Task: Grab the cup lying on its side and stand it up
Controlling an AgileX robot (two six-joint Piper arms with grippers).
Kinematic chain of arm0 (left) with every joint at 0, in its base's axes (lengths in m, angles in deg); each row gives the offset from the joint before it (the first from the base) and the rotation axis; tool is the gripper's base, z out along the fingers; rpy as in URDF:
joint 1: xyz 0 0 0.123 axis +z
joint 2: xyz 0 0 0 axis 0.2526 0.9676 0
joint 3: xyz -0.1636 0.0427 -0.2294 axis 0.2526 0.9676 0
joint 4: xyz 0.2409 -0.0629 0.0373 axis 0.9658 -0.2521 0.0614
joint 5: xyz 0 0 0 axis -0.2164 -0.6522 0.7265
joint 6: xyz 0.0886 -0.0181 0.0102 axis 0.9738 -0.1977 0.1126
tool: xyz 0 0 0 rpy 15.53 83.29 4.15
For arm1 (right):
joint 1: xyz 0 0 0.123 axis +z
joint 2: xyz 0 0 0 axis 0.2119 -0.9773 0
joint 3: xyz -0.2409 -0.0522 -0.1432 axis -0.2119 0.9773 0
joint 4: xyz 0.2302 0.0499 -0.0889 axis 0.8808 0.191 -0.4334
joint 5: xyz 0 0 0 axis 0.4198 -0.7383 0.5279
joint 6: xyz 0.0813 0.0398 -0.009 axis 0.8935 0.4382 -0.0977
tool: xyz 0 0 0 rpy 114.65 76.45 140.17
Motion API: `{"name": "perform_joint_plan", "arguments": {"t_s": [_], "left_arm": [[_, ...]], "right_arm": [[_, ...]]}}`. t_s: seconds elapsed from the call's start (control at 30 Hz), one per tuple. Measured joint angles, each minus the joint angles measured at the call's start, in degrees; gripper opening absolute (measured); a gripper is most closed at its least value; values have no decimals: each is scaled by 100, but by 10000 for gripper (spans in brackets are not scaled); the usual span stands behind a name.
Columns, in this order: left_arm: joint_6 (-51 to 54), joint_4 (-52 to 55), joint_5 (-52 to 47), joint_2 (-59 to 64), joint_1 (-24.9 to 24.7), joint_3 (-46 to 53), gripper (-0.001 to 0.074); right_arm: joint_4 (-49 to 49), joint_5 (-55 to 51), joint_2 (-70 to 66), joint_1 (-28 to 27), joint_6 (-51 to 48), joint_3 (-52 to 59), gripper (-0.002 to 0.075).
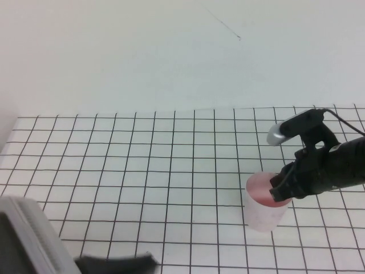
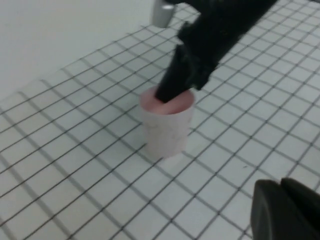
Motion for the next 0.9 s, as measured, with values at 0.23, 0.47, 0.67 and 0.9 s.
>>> {"name": "perform_joint_plan", "arguments": {"t_s": [0.23,0.47,0.67,0.9], "left_arm": [[0,-9,664,20,0,167,1],[-41,30,534,20,0,167,1],[52,134,406,20,0,167,1],[52,788,750,20,0,167,1]], "right_arm": [[0,34,-144,0,-284,0,29],[0,1,-80,0,-314,0,281],[0,-82,802,-21,-183,0,338],[0,-799,2747,-21,50,0,337]]}}
